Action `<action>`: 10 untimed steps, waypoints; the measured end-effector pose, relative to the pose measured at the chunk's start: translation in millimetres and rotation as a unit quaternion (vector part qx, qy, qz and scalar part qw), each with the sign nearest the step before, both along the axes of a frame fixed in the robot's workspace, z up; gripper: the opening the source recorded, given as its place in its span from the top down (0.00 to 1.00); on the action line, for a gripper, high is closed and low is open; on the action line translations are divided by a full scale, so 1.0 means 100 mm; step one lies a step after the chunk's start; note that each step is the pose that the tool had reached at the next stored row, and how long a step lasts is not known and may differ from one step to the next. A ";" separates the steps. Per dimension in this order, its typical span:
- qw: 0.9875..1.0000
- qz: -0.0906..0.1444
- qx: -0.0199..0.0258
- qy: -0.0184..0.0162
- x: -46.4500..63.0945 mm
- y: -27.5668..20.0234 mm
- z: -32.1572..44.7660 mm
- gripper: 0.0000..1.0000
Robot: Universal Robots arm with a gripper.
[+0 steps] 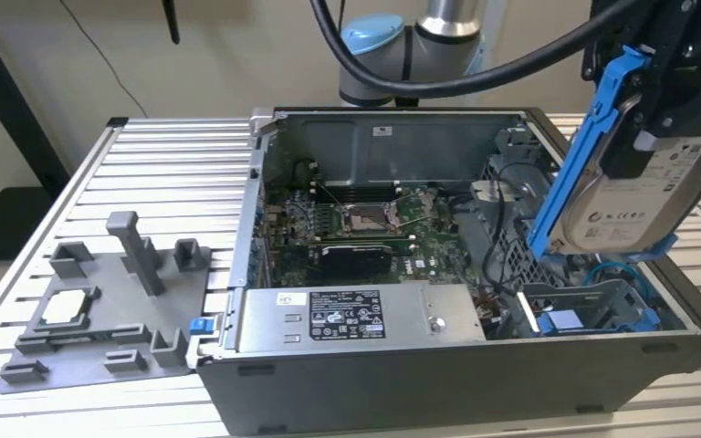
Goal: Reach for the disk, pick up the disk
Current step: 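Pick up the disk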
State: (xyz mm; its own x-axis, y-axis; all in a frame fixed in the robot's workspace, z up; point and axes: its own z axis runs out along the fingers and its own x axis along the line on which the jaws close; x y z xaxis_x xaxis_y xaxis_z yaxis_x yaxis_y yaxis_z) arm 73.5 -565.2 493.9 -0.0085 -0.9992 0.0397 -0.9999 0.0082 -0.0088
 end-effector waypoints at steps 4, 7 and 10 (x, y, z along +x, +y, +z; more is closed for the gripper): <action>1.000 -0.003 0.001 0.000 0.04 -0.002 -0.070 1.00; 1.000 -0.004 0.001 0.001 0.07 -0.009 -0.116 1.00; 1.000 -0.004 0.002 0.001 0.11 -0.018 -0.166 1.00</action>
State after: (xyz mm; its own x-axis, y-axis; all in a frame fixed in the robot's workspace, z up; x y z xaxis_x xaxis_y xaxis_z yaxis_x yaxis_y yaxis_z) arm 84.2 -567.0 477.3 -0.0162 -0.9992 0.0354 -0.9998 0.0160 -0.0071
